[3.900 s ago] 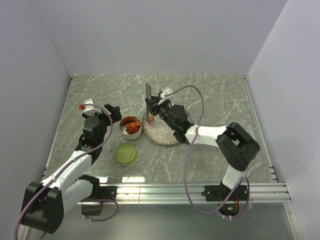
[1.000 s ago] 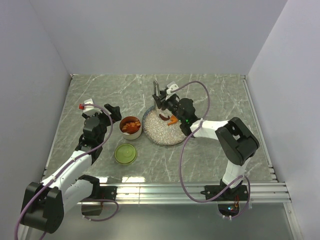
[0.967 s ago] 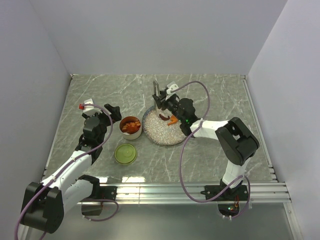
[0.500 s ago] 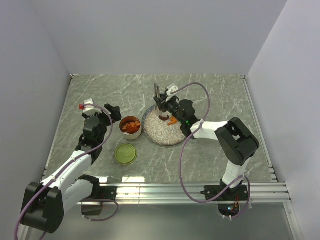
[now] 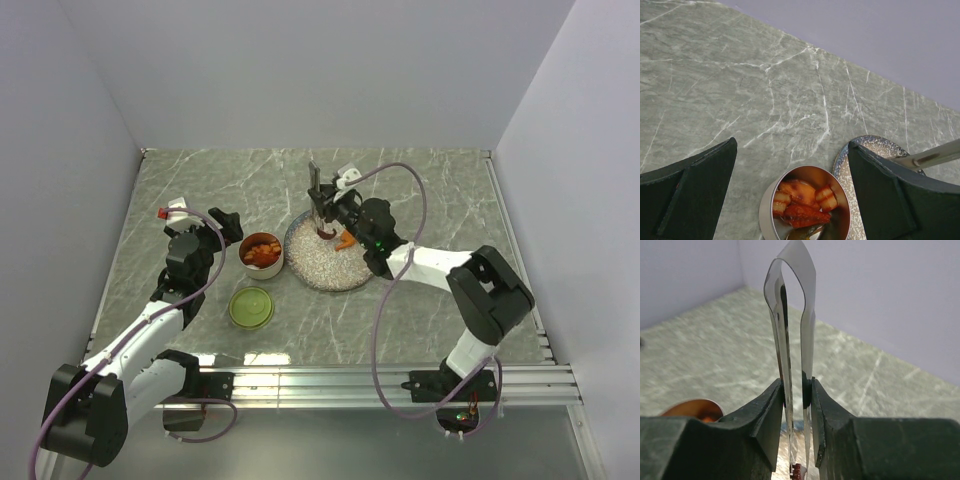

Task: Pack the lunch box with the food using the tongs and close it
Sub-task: Pick up the food using the clamp, then place the food into the lunch box

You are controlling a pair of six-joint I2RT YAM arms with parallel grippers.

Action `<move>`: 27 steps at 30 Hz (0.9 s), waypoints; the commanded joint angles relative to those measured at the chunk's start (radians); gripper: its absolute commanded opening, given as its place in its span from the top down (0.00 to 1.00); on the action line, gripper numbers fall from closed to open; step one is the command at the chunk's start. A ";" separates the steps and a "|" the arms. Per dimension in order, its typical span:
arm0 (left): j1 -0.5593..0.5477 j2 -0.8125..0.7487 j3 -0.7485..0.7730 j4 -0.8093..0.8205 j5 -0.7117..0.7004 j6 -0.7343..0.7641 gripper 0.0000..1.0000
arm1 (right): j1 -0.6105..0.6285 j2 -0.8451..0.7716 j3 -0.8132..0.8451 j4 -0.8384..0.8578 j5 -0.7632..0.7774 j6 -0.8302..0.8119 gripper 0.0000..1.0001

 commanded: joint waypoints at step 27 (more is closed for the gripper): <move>0.006 -0.012 0.001 0.034 -0.019 -0.011 0.00 | 0.258 0.102 0.303 0.019 -0.159 0.050 0.73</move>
